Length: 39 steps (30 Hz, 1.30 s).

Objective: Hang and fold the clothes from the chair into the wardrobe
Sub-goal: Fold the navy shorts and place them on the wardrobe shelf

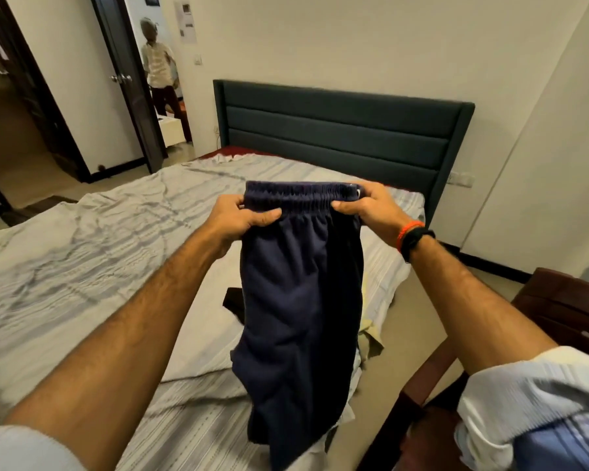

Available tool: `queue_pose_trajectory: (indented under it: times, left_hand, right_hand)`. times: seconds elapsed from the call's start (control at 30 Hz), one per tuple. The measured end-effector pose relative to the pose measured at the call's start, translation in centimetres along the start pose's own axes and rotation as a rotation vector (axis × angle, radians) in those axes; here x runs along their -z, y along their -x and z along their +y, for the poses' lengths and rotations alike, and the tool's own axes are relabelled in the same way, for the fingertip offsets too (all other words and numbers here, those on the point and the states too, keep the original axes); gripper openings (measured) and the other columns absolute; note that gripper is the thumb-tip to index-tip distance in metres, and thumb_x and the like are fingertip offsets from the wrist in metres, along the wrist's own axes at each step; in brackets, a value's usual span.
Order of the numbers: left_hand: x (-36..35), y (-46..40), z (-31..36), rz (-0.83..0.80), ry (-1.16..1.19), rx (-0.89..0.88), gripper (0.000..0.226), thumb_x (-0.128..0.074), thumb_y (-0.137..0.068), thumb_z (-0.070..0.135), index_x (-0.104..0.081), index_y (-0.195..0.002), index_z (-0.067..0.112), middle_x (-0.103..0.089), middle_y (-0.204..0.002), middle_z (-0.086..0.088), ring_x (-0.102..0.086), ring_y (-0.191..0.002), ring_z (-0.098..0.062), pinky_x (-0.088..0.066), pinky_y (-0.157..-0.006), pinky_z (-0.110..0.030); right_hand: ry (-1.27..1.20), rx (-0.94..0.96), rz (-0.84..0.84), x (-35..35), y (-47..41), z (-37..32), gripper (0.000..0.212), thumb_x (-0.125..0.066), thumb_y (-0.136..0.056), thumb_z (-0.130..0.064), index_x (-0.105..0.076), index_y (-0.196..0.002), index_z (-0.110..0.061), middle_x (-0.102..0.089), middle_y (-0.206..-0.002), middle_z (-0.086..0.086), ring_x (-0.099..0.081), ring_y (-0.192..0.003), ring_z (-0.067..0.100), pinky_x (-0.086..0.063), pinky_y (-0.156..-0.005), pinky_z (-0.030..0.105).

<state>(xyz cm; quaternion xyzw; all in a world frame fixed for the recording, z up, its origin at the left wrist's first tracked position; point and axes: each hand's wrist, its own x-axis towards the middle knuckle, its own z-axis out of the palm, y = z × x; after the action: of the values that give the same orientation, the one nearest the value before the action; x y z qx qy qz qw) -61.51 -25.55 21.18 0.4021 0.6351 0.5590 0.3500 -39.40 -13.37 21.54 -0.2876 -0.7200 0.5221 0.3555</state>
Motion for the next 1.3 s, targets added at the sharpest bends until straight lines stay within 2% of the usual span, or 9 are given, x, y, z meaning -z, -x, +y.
queue_pose_trajectory:
  times: [0.13,0.3,0.37,0.43,0.57,0.83,0.93,1.03,1.3]
  left_hand:
    - [0.7,0.4,0.0,-0.008,-0.152,-0.014,0.044,-0.084,-0.073,0.016,-0.069,-0.115,0.013,-0.072,-0.11,-0.001,-0.068,-0.1,-0.018,-0.058,-0.087,-0.037]
    - [0.7,2.0,-0.8,0.04,-0.193,-0.053,0.041,-0.08,-0.078,0.006,-0.068,-0.117,0.01,-0.068,-0.101,0.002,-0.063,-0.081,0.0,-0.051,-0.06,-0.01]
    - [1.0,2.9,-1.3,0.085,-0.21,-0.043,0.041,-0.08,-0.078,0.006,-0.068,-0.117,0.01,-0.068,-0.101,0.002,-0.061,-0.079,0.003,-0.05,-0.057,-0.008]
    - [1.4,3.9,-1.7,0.124,-0.248,-0.032,0.041,-0.081,-0.077,0.008,-0.069,-0.117,0.01,-0.07,-0.104,0.001,-0.063,-0.083,-0.001,-0.053,-0.064,-0.012]
    - [2.3,6.0,-2.0,0.215,-0.413,0.023,0.043,-0.087,-0.073,0.024,-0.073,-0.112,0.013,-0.074,-0.106,-0.001,-0.068,-0.101,-0.018,-0.056,-0.092,-0.04]
    - [-0.6,14.0,-2.8,0.539,-0.869,0.171,0.052,-0.079,-0.071,0.057,-0.07,-0.11,0.024,-0.072,-0.104,-0.005,-0.065,-0.101,-0.028,-0.055,-0.087,-0.046]
    - [-0.5,16.6,-3.0,0.551,-0.674,0.229,0.048,-0.081,-0.073,0.049,-0.069,-0.111,0.022,-0.073,-0.101,-0.003,-0.069,-0.083,-0.023,-0.058,-0.069,-0.038]
    - [-0.2,19.6,-2.9,0.512,-0.272,0.26,0.034,-0.075,-0.086,0.025,-0.066,-0.116,0.01,-0.07,-0.098,-0.004,-0.064,-0.05,-0.012,-0.042,-0.039,-0.019]
    - [3.7,22.2,-2.8,0.559,-0.179,0.303,0.02,-0.074,-0.087,0.028,-0.065,-0.098,0.014,-0.058,-0.075,0.002,-0.042,-0.039,-0.005,-0.032,-0.035,-0.015]
  right_hand:
    - [0.069,-0.023,0.036,-1.6,0.5,1.7,0.019,-0.064,-0.093,-0.004,-0.067,-0.111,0.001,-0.072,-0.102,0.013,-0.07,-0.093,0.022,-0.057,-0.087,0.036]
    - [0.175,-0.038,-0.033,-2.3,0.9,2.2,0.018,-0.065,-0.093,-0.007,-0.066,-0.111,-0.007,-0.071,-0.106,0.009,-0.069,-0.099,0.022,-0.057,-0.089,0.033]
    - [0.238,-0.038,-0.076,-2.5,1.0,2.6,0.024,-0.068,-0.091,-0.009,-0.066,-0.115,-0.006,-0.071,-0.11,0.011,-0.068,-0.103,0.024,-0.056,-0.093,0.038]
    - [0.321,-0.047,-0.12,-2.7,0.7,3.0,0.031,-0.073,-0.088,-0.017,-0.067,-0.116,-0.007,-0.072,-0.11,0.01,-0.068,-0.103,0.024,-0.055,-0.095,0.044]
    - [0.428,-0.04,-0.169,-3.1,0.6,2.9,0.032,-0.074,-0.086,-0.035,-0.071,-0.11,-0.013,-0.073,-0.104,0.005,-0.069,-0.098,0.021,-0.055,-0.093,0.047]
    - [0.692,0.124,-0.196,-3.4,5.9,2.8,0.046,-0.063,-0.088,-0.056,-0.065,-0.118,-0.022,-0.07,-0.108,0.004,-0.064,-0.098,0.025,-0.054,-0.087,0.043]
    - [0.496,0.05,-0.311,-4.0,6.8,1.9,0.043,-0.067,-0.089,-0.049,-0.063,-0.119,-0.019,-0.07,-0.109,0.005,-0.071,-0.087,0.025,-0.059,-0.069,0.036]
    - [0.09,-0.167,-0.507,-5.0,8.2,0.8,0.04,-0.069,-0.091,-0.034,-0.06,-0.123,-0.013,-0.067,-0.118,0.008,-0.073,-0.071,0.024,-0.057,-0.054,0.029]
    - [-0.035,-0.137,-0.581,-8.7,7.6,-0.4,0.032,-0.073,-0.087,-0.034,-0.067,-0.113,-0.016,-0.07,-0.112,0.005,-0.065,-0.057,0.019,-0.059,-0.061,0.033]
